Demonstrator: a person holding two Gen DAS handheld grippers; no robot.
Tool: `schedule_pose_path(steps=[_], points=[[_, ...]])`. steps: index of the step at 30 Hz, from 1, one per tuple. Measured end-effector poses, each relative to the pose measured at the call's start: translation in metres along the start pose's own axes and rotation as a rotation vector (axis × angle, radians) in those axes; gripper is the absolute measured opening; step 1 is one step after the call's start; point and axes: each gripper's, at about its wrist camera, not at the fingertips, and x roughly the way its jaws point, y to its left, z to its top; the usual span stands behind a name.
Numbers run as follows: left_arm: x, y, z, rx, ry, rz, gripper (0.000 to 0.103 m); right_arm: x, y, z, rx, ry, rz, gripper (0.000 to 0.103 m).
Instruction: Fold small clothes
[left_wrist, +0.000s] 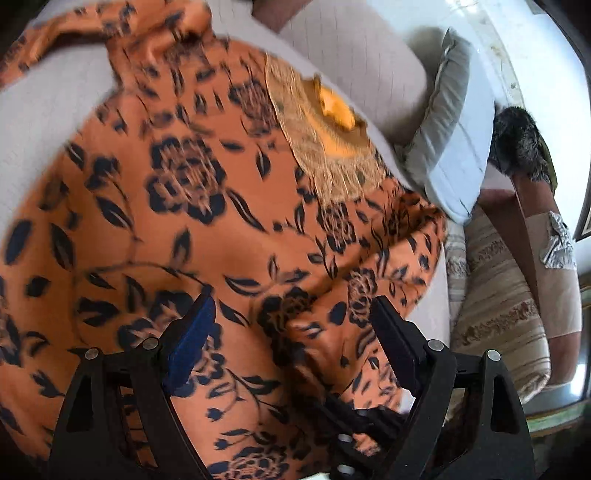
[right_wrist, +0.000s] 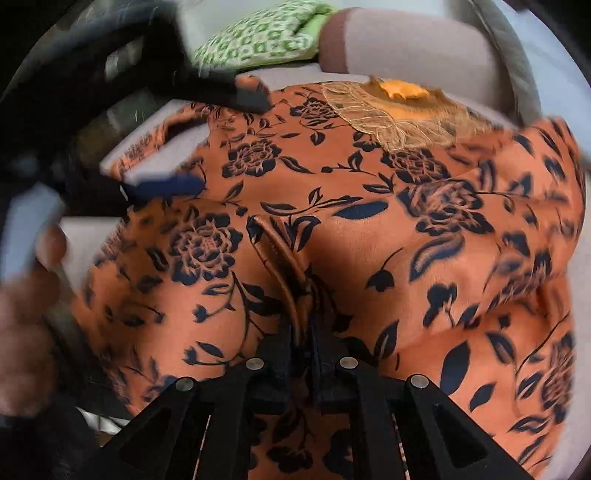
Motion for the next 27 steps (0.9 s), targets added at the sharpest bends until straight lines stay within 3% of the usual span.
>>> schedule_pose_path(steps=[2, 3, 4, 6, 8, 10, 14, 17, 18, 19, 20, 26, 27], points=[[0.008, -0.002, -0.004, 0.004, 0.029, 0.010, 0.086, -0.019, -0.010, 0.006, 0.056, 0.008, 0.053, 0.012], [0.011, -0.003, -0.008, 0.010, 0.037, 0.018, 0.086, -0.024, -0.011, 0.006, 0.074, 0.026, 0.099, 0.019], [0.012, -0.005, -0.012, 0.016, 0.046, 0.018, 0.086, -0.027, -0.010, 0.006, 0.089, 0.059, 0.152, 0.034], [0.021, -0.010, -0.020, 0.041, 0.092, 0.024, 0.086, -0.035, -0.014, -0.005, 0.120, 0.077, 0.211, 0.047], [0.029, -0.010, -0.028, 0.042, 0.136, 0.093, 0.086, -0.039, -0.021, -0.021, 0.149, 0.113, 0.246, 0.048], [0.029, -0.012, -0.032, 0.025, 0.113, 0.118, 0.086, -0.046, -0.030, -0.029, 0.187, 0.115, 0.217, 0.048], [0.033, -0.022, -0.035, 0.075, 0.081, 0.163, 0.085, -0.078, -0.066, -0.024, 0.366, 0.015, 0.177, 0.048], [0.031, -0.024, -0.040, 0.085, 0.031, 0.198, 0.065, -0.100, -0.097, 0.002, 0.490, -0.065, 0.177, 0.048], [0.031, -0.023, -0.041, 0.085, 0.027, 0.203, 0.050, -0.104, -0.105, 0.012, 0.520, -0.084, 0.168, 0.048], [0.034, -0.021, -0.040, 0.083, 0.034, 0.199, 0.024, -0.108, -0.114, 0.024, 0.545, -0.107, 0.155, 0.048], [0.036, -0.018, -0.040, 0.072, 0.051, 0.181, 0.014, -0.109, -0.123, 0.039, 0.567, -0.129, 0.132, 0.048], [-0.001, -0.007, -0.050, -0.003, 0.063, 0.101, 0.009, -0.085, -0.171, 0.127, 0.676, -0.141, -0.084, 0.046], [-0.007, -0.009, -0.054, 0.015, 0.037, 0.127, 0.009, -0.082, -0.179, 0.136, 0.698, -0.135, -0.102, 0.046]])
